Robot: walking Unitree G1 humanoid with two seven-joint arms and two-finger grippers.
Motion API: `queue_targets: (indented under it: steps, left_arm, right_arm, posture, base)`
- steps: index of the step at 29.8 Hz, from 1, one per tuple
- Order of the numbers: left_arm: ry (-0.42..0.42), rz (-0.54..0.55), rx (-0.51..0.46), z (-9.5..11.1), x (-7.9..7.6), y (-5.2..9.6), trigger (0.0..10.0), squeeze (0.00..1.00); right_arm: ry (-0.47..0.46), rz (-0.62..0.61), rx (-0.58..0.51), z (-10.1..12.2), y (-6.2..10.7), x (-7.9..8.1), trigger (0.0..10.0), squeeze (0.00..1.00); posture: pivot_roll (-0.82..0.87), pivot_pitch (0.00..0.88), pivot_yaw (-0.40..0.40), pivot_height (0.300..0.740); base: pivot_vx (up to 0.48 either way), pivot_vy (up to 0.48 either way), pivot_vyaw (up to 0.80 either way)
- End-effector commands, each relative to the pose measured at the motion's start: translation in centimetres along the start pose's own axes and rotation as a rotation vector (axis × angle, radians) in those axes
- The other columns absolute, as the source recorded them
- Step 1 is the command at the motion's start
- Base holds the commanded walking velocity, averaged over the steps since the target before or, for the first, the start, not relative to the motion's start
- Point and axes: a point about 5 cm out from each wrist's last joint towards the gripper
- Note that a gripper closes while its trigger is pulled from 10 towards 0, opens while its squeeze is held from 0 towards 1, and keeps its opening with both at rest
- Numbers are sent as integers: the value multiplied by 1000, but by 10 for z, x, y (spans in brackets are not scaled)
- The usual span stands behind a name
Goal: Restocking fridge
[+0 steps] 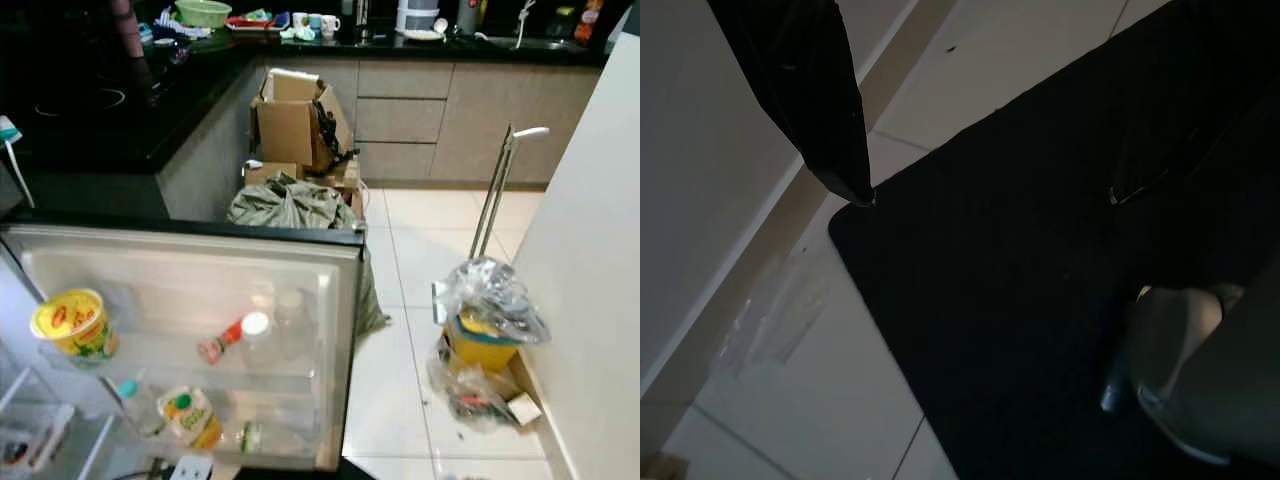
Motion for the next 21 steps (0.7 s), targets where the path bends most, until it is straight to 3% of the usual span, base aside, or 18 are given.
queue_targets:
  steps: [1,21]
  left_arm:
    - [22,1,20,-6,-3,0,10000,0]
    - [27,-1,26,-11,-4,2,10000,0]
  right_arm:
    - [6,10,3,-1,0,1,10000,0]
    - [26,40,25,-9,0,8,10000,0]
  posture:
    - [-76,11,-41,740]
    - [-57,17,-56,740]
  base:
    - [0,-405,0]
    - [0,-439,0]
Point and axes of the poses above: a point about 5 cm out from each wrist's last joint towards the gripper, its own y axis pointing back from the gripper into the wrist, its own z axis along the axis of the wrist's last joint, x = y × z, and after that the axes turned 4 degrees about -y, right-handed
